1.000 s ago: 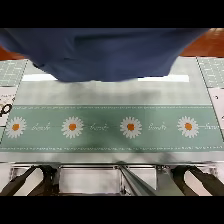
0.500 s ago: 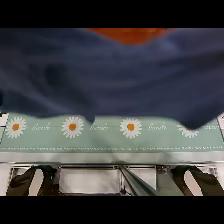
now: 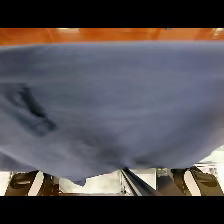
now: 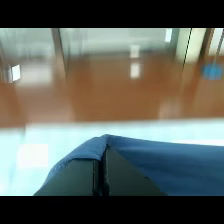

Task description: Fold the shirts.

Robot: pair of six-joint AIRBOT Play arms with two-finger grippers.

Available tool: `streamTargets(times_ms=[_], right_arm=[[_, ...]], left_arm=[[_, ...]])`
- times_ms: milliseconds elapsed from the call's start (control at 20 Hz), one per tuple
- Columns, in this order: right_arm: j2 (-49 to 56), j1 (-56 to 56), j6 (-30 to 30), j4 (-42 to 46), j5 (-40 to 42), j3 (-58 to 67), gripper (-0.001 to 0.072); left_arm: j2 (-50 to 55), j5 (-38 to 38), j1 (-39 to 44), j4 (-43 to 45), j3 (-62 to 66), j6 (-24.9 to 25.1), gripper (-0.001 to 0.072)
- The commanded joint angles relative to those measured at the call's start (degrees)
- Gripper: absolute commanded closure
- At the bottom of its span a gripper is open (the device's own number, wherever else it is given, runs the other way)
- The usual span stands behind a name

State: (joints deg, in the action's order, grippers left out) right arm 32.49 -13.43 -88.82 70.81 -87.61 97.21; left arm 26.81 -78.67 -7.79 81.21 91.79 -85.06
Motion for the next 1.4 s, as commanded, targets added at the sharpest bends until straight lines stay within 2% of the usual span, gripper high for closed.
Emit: streamTargets(times_ms=[0,100,200,300,350,550,650,750,850,950,1100,1200,1350], right_arm=[[0.0,0.0,1.5,-3.7,4.8,-12.4,0.0688],[2.9,0.0,6.4,-6.5,8.8,-20.4,0.0688],[8.7,0.0,9.5,-9.5,11.4,-26.7,0.0688],[16.4,0.1,12.9,-13.0,15.7,-30.4,0.0688],[21.5,0.1,14.3,-14.5,18.4,-30.9,0.0688],[41.6,0.1,19.1,-23.1,32.3,-28.6,0.0688],[51.2,0.1,19.3,-27.4,35.4,-23.9,0.0688],[59.6,0.1,19.2,-30.7,35.5,-17.7,0.0688],[65.7,0.5,18.4,-31.8,33.9,-11.5,0.0688],[69.1,1.8,17.7,-30.8,33.7,-7.1,0.0688],[70.6,2.6,17.5,-29.2,33.5,-4.8,0.0688],[70.6,2.1,17.5,-28.6,30.0,-4.8,0.0688],[70.1,0.3,17.5,-26.0,20.9,-4.8,0.0687]], left_arm=[[4.6,-1.9,0.6,-0.6,-9.4,-1.2,0.0687],[10.1,1.0,0.6,-4.5,-15.5,-1.1,0.0688],[16.9,7.0,0.6,-6.8,-20.4,-1.0,0.0687],[25.3,12.8,0.7,-8.3,-22.6,2.2,0.0687],[30.1,14.8,0.7,-9.2,-22.6,3.5,0.0687],[50.4,27.2,0.7,-12.1,-19.1,3.3,0.0687],[60.3,29.0,0.7,-12.3,-13.2,2.6,0.0688],[68.7,28.2,0.6,-12.3,-5.0,-1.2,0.0688],[75.4,22.9,0.7,-12.3,3.8,-6.1,0.0688],[80.1,17.4,1.0,-12.3,10.3,-6.3,0.0688],[82.3,14.9,1.0,-12.3,13.5,-6.3,0.0688],[81.6,12.5,0.6,-12.3,13.5,-7.2,0.0687],[79.2,6.3,0.2,-12.9,13.4,-3.1,0.0688]])
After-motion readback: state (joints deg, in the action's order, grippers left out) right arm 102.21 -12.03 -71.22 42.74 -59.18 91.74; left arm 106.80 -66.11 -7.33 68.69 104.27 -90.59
